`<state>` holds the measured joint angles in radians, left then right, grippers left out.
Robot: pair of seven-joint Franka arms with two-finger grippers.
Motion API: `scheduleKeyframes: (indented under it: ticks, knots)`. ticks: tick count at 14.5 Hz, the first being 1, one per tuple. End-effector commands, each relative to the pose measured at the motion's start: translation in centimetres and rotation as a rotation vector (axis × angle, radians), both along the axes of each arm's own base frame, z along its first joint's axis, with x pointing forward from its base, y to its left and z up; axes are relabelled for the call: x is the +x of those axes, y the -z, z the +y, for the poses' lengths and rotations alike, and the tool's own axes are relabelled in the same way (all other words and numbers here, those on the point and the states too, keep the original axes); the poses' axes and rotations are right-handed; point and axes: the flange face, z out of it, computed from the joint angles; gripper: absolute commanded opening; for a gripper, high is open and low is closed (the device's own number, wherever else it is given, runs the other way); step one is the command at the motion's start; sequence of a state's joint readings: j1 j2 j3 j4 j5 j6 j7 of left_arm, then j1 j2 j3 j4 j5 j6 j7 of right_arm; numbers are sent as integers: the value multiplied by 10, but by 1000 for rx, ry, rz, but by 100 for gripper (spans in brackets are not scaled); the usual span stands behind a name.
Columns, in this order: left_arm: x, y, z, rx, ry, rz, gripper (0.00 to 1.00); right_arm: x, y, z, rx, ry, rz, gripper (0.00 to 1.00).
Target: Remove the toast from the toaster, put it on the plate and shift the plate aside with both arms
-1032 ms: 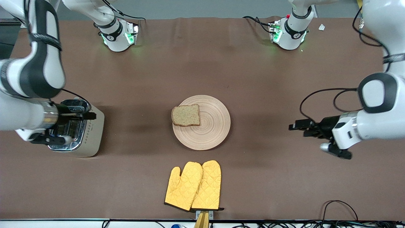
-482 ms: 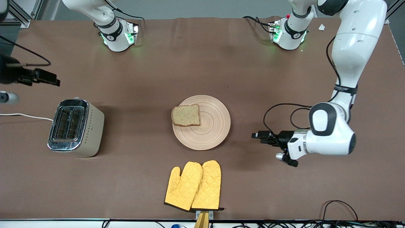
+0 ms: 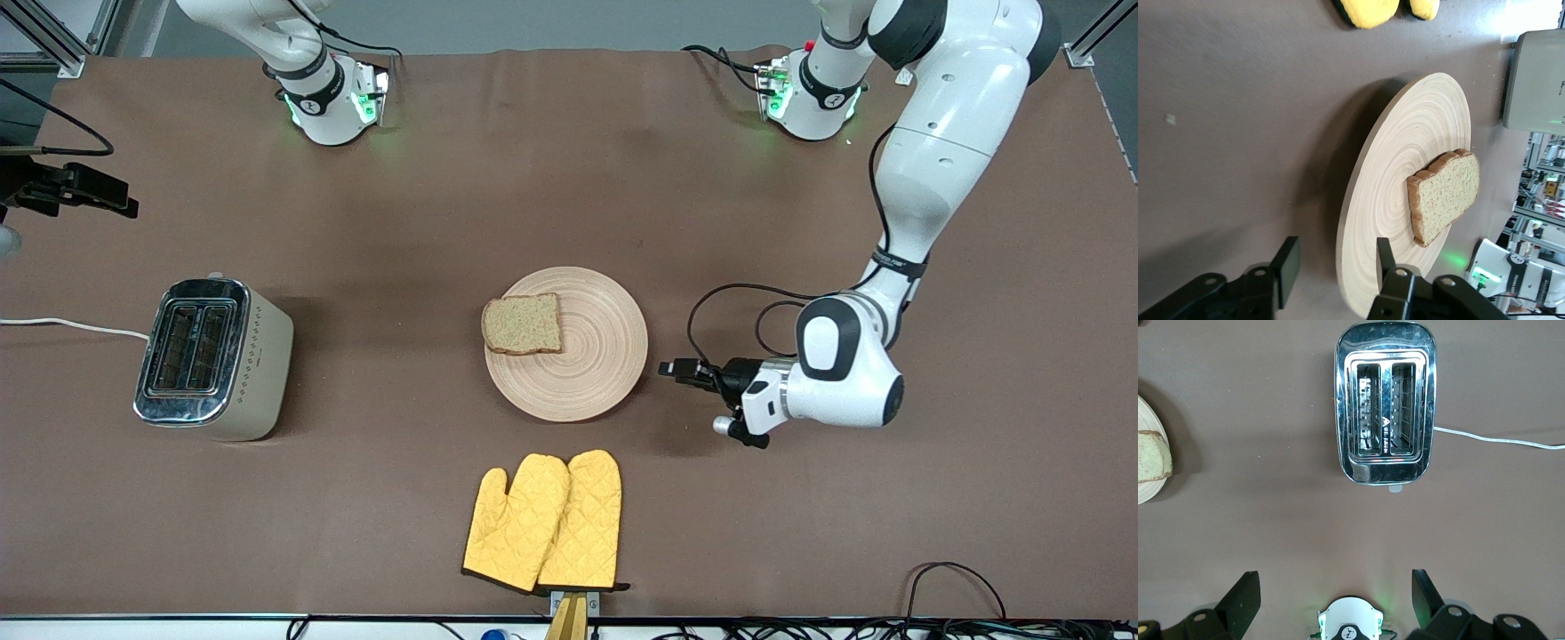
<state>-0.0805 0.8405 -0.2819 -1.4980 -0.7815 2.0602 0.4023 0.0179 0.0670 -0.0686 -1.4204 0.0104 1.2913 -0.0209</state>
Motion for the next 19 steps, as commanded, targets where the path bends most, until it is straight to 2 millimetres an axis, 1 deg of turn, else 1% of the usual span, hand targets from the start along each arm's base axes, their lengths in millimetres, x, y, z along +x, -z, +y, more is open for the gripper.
scheduleKeyframes:
  ticks: [1, 2, 3, 5, 6, 7, 9, 10, 11, 15, 16, 18, 19]
  knots:
    - [-8, 17, -17, -26, -22, 14, 53, -8, -5, 2, -15, -22, -43, 100]
    - [-10, 26, -19, -27, -29, 23, 51, -7, -5, 3, -16, -17, -51, 100]
    - [-14, 32, -25, -27, -21, 33, 50, -6, -6, 9, -17, -25, -59, 100]
    - [-17, 42, -25, -25, -22, 45, 49, -3, -5, 15, -17, -36, -74, 100]
    - [-17, 46, -25, -25, -25, 51, 48, -4, -7, 21, -17, -45, -76, 100]
    - [-19, 46, -29, -24, -17, 47, 45, -5, -8, 27, -20, -55, -76, 100]
    - [-21, 49, -31, -42, 14, 16, 36, -7, -6, 16, -24, -42, -65, 100]
    - [-22, 51, -31, -54, 32, -3, 30, -7, -5, 5, -47, -28, -65, 100]
    - [-23, 53, -29, -59, 42, -13, 25, -6, -5, -1, -72, -23, -65, 100]
    - [-23, 55, -29, -61, 48, -17, 7, -8, -4, 1, -72, -18, -50, 100]
    - [-23, 53, -30, -61, 49, -20, 5, -9, -4, 5, -69, -25, -45, 100]
    - [-21, 48, -31, -61, 50, -28, 4, -10, -3, 14, -68, -40, -33, 100]
    - [-19, 44, -30, -62, 51, -35, 3, -10, -3, 14, -68, -41, -34, 100]
